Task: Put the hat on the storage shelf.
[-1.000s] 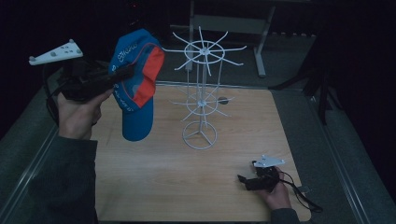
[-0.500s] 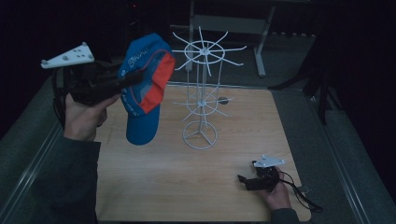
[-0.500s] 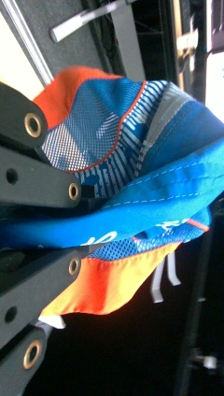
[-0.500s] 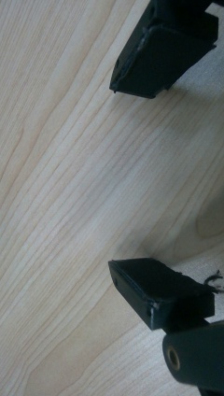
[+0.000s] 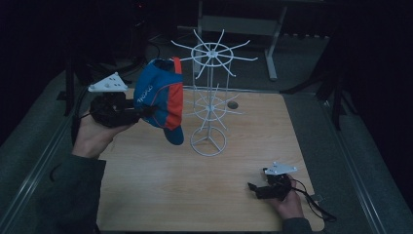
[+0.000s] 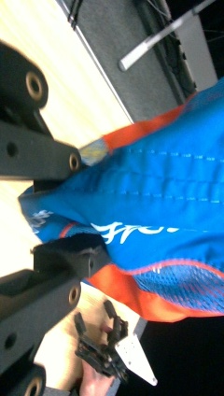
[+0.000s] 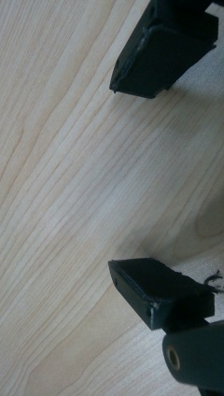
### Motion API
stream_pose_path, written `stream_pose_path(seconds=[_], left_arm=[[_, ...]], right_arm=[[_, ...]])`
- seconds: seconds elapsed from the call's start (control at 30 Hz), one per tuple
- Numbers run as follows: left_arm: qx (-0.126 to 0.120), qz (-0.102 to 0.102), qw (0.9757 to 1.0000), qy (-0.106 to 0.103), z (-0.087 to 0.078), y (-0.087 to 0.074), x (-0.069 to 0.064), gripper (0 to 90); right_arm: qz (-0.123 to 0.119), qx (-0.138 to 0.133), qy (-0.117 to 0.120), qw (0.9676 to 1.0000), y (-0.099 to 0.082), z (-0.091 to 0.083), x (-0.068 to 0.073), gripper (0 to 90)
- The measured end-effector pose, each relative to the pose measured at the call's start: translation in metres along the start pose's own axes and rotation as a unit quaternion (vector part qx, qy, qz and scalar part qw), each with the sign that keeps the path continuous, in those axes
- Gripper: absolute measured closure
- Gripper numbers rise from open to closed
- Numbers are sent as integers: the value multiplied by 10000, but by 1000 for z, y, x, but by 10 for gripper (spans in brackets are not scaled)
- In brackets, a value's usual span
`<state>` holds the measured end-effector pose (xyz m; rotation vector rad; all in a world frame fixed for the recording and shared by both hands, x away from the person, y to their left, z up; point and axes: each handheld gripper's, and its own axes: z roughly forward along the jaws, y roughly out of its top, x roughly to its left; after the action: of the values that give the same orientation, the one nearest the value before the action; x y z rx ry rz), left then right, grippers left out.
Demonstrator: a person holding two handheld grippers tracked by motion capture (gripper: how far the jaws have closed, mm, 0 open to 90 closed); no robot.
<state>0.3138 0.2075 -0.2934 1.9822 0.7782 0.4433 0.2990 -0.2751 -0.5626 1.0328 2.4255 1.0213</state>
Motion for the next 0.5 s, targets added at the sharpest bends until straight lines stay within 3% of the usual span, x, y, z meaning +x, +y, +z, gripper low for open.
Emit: stream_pose_path(seconds=[0.17,0.2,0.27,0.4,0.5], left_arm=[[-115,-116,9998,-60,2,-2,0,591],[-116,-221,9997,-16,1,-2,0,518],[-108,-238,9997,9,0,-3,1,499],[-115,-257,9991,330,-4,-4,-1,410],[-226,-358,9983,406,-9,-6,0,363]], right_arm=[[2,-1,0,10000,0,0,0,120],[3,0,3,10000,0,0,0,120],[3,0,3,10000,0,0,0,120],[3,0,3,10000,0,0,0,120],[3,0,1,10000,0,0,0,120]])
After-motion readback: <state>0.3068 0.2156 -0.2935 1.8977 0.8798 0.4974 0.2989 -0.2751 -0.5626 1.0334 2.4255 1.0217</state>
